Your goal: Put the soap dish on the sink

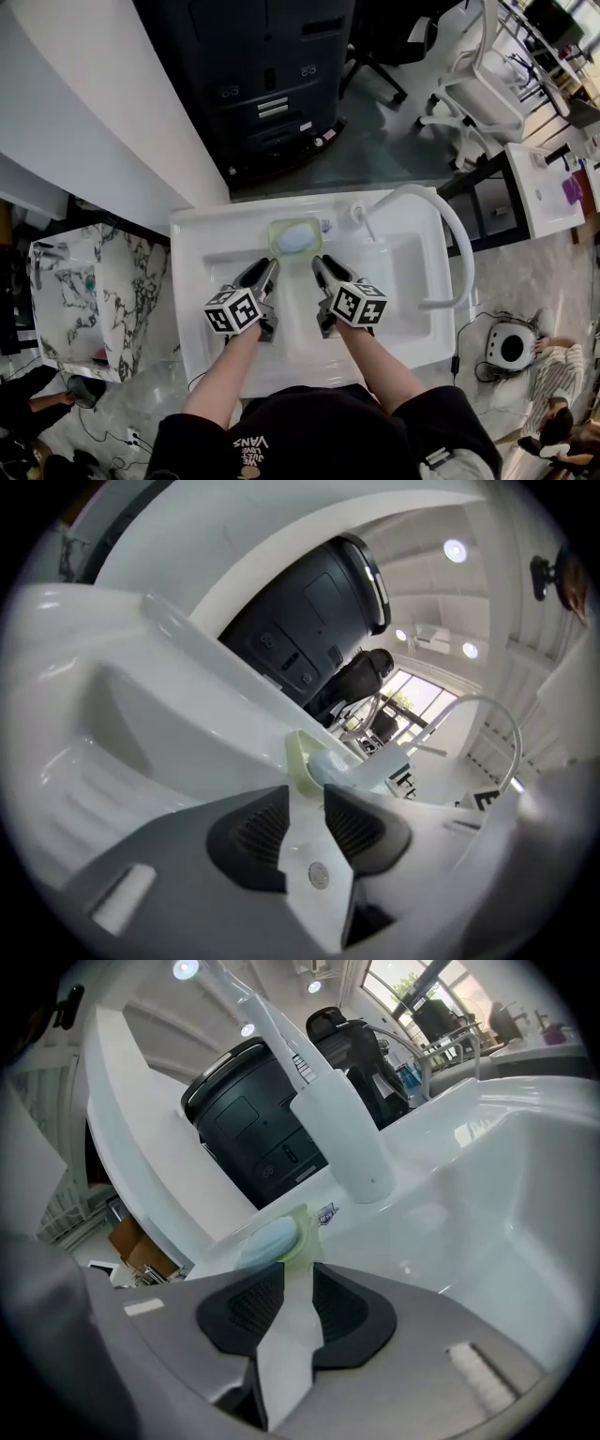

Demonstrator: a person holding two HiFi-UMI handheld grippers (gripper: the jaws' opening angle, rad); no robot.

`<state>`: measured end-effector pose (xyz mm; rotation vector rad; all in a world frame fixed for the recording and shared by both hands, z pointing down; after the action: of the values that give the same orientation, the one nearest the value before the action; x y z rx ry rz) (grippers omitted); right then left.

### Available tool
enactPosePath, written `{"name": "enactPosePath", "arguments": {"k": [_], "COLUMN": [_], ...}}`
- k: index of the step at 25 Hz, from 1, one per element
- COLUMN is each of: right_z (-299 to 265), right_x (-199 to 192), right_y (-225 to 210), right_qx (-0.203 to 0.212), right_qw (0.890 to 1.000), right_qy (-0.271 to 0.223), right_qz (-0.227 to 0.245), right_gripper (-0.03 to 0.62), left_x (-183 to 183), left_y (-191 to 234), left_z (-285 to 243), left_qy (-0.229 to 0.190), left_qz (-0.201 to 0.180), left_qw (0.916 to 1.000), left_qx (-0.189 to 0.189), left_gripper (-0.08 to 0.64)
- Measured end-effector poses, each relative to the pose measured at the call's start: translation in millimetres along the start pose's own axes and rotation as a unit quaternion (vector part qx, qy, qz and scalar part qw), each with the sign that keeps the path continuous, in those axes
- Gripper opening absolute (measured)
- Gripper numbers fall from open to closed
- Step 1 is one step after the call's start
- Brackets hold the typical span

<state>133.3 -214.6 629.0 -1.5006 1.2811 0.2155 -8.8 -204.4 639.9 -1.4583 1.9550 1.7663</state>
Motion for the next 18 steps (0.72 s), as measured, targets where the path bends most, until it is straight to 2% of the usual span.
{"name": "enactPosePath", "arguments": {"k": [1,7,10,18], "right_z": [-1,-7,-10,-14], "right_x": [0,2,3,9], "right_y": [1,4,3,3], "right_qx": [0.002,0.008,0.008,0.006], "right_qw": [1.000,1.000,1.000,1.000], "right_qy": [0.000,0.002,0.002,-0.003], "right_qz": [0.004,0.016,0.016,0.007], "right_gripper": [0.081,0.026,0.012,0.012], "left_x": [0,-1,-2,3], "left_y": [-1,-5,-4,-3], "left_z": [0,-3,-6,-12], "left_qy": [0.003,0.018,0.020,0.005], "left_qz": [-0.012,-0.061,-0.063,-0.040], "left_qw": [0.9999,0.9979,0.9977,0.9990], "left_qx": [-0.002,-0.014,-0.017,-0.020], "left_gripper": [0.169,0.102,0.071,0.053]}}
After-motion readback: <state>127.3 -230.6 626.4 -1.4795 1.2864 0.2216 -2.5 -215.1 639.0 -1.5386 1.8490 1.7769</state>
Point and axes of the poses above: the fingertips, and each gripper's own axes: z backward along the fingers, y to its left, x out of its top, the point moved 1 cm from there along z, backward along the fingers, and after that the axes turned 7 degrees about -y, right-handed, at the moved point
